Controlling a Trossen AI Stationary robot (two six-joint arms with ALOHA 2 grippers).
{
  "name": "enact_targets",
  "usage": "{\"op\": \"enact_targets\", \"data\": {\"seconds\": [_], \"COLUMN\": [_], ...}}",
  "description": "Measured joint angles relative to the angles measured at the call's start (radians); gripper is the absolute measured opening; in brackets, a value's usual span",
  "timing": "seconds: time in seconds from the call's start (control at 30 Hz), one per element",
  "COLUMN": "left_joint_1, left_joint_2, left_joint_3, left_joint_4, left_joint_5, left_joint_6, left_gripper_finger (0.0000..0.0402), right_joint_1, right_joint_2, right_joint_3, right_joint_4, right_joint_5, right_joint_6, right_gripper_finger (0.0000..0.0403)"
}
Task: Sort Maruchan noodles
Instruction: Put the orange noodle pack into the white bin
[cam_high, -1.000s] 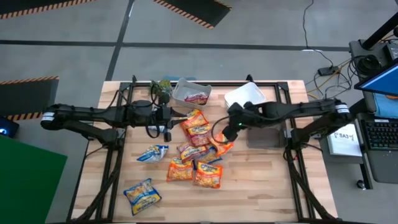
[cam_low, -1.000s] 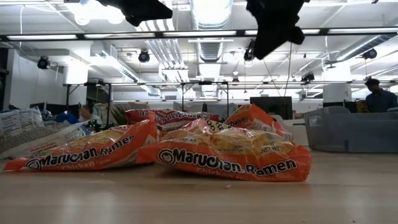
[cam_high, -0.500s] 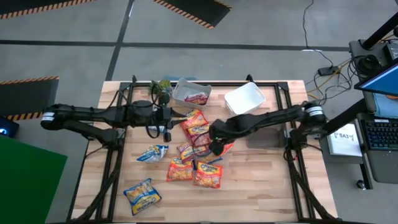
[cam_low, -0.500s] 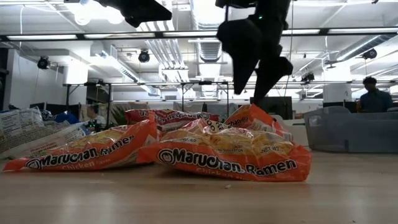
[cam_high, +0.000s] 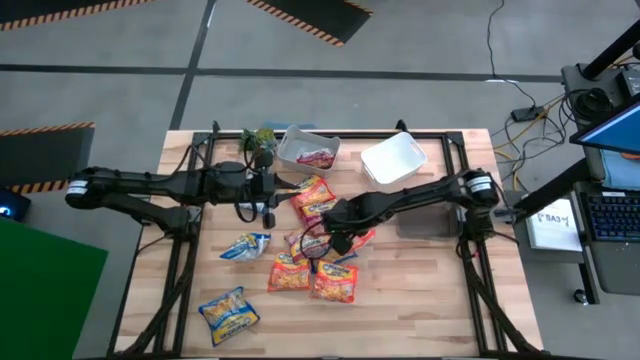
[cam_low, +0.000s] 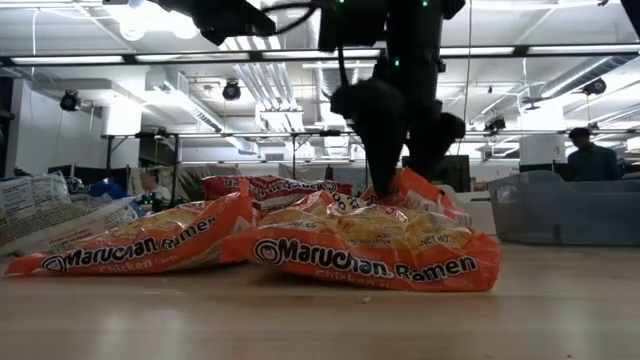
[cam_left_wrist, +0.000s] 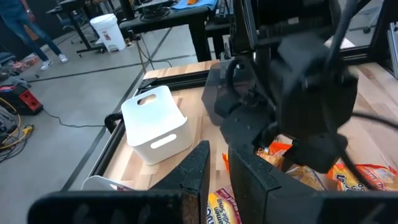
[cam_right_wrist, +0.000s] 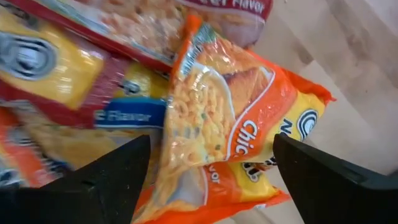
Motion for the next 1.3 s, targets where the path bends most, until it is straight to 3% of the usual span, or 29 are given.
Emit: {"op": "enact_targets", "data": {"seconds": [0.13, 0.27, 0.67, 0.93, 1.3], "left_joint_1": [0.0, 0.0, 0.0, 0.0, 0.0], "left_joint_2": [0.0, 0.0, 0.0, -0.002, -0.006], "left_joint_3": [0.0, 0.0, 0.0, 0.0, 0.0], "left_joint_4": [0.0, 0.0, 0.0, 0.001, 0.001], "left_joint_5": [0.0, 0.0, 0.0, 0.0, 0.0], "left_joint_6": [0.0, 0.0, 0.0, 0.0, 0.008], "left_gripper_finger": [0.0041, 0.0041, 0.0041, 0.0041, 0.0041], "right_joint_1": [0.0, 0.0, 0.002, -0.008, -0.15], "right_joint_2": [0.03, 0.047, 0.028, -0.036, -0.326], "right_joint_3": [-0.007, -0.008, -0.009, -0.01, -0.014], "right_joint_4": [0.01, 0.01, 0.01, 0.002, 0.016], "right_joint_5": [0.001, 0.018, 0.036, 0.009, 0.0], "right_joint_6": [-0.004, -0.009, -0.024, -0.073, -0.229], "right_gripper_finger": [0.0318, 0.0277, 0.0023, 0.0015, 0.0013]}}
